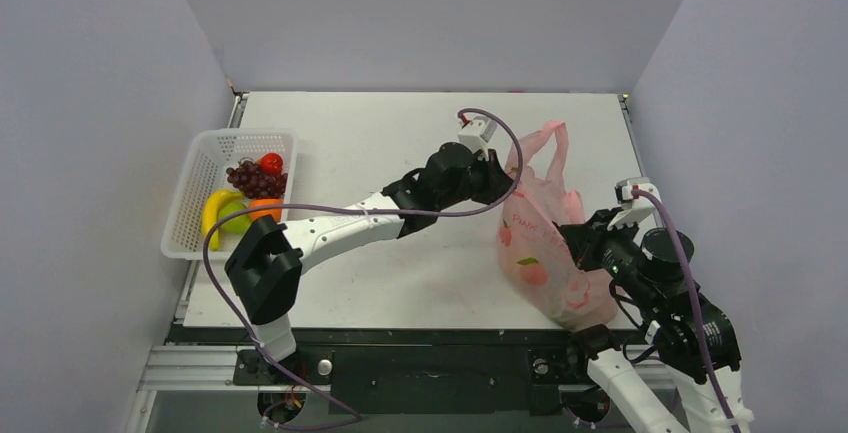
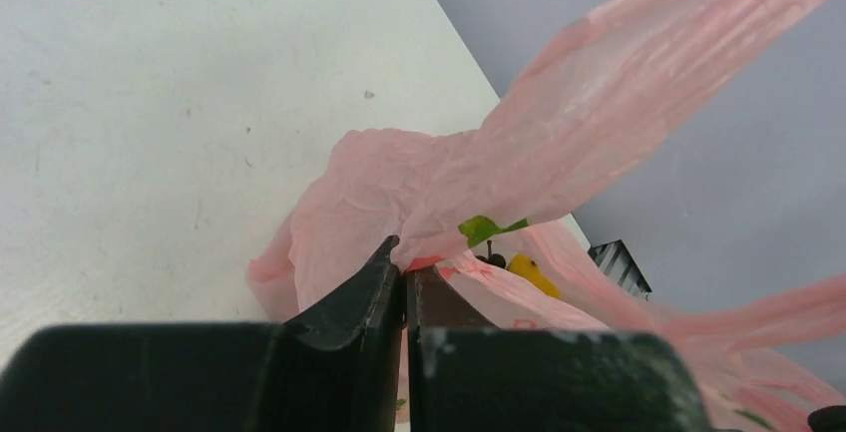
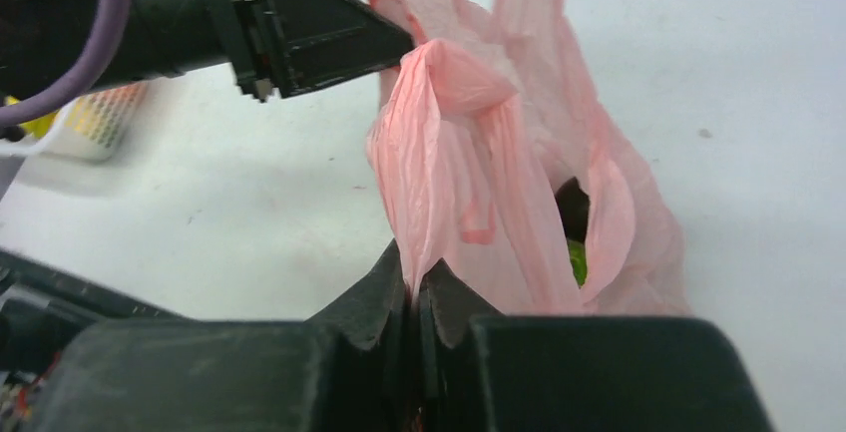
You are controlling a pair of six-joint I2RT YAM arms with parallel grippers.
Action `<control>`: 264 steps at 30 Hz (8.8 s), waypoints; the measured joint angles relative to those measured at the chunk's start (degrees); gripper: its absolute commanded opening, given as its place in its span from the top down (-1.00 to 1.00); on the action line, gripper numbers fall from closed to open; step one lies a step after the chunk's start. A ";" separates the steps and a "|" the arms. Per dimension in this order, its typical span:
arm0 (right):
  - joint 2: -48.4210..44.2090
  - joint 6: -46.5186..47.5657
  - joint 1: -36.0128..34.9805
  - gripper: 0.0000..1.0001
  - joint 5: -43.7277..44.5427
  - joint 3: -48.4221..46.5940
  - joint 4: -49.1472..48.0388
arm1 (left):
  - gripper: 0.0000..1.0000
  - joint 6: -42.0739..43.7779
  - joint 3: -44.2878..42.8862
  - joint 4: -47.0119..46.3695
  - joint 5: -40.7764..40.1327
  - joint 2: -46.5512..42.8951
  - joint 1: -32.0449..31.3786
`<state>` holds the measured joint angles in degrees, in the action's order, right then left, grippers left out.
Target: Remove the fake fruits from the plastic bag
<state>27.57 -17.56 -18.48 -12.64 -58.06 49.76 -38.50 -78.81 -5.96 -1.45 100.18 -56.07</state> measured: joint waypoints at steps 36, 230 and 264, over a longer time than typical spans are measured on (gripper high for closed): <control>-3.80 2.75 0.00 -0.20 -2.25 -6.08 6.19 | -0.37 5.05 0.85 7.23 8.63 -5.92 11.26; 16.37 -15.37 -44.37 1.00 4.04 16.09 -3.17 | 1.00 -6.56 11.17 -2.75 17.99 -6.56 14.84; 21.97 -25.40 -34.32 -0.81 42.62 -6.62 12.39 | -0.27 -2.12 23.91 0.42 17.84 -26.27 15.98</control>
<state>49.54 -42.96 -52.80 29.98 -64.69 62.15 -40.62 -54.89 -5.54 16.38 73.91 -40.10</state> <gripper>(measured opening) 0.906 0.597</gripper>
